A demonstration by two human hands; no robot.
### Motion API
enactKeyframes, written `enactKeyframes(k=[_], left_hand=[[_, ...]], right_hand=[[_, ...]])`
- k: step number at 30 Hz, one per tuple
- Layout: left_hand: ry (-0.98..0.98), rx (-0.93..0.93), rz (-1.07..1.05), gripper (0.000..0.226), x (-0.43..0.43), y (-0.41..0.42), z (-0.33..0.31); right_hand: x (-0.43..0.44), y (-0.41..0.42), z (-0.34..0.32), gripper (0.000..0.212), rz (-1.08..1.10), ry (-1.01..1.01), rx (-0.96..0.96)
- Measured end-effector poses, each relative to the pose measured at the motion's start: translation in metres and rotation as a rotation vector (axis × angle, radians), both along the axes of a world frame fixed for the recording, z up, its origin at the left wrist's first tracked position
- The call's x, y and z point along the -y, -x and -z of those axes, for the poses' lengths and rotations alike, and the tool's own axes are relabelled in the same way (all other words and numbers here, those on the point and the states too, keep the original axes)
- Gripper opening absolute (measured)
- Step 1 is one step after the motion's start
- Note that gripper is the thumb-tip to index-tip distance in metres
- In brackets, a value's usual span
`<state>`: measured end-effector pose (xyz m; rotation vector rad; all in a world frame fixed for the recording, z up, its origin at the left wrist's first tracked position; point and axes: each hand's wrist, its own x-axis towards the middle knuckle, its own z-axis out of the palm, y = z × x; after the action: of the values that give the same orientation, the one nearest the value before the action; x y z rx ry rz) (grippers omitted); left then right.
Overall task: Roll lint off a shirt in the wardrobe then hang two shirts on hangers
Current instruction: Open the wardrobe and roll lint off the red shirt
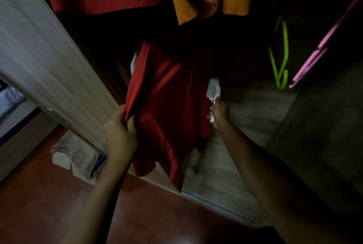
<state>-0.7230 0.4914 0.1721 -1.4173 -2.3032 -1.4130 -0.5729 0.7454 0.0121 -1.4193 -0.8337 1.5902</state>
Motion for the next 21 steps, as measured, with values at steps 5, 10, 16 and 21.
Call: enactKeyframes(k=[5,10,16,21], left_hand=[[0.007,0.002,0.003,0.013,-0.003,-0.002,0.004],[-0.019,0.043,0.045,0.021,-0.002,-0.008,0.002],[0.001,0.029,0.011,0.012,-0.009,0.002,0.004],[0.011,-0.002,0.012,0.012,-0.011,0.003,0.003]], right_hand=[[0.029,0.019,0.066,0.058,-0.185,-0.043,0.258],[0.117,0.020,0.104,0.015,-0.579,-0.021,0.380],[0.152,0.014,0.049,0.040,-0.456,-0.184,0.263],[0.140,0.009,-0.080,0.026,-0.161,-0.653,0.107]])
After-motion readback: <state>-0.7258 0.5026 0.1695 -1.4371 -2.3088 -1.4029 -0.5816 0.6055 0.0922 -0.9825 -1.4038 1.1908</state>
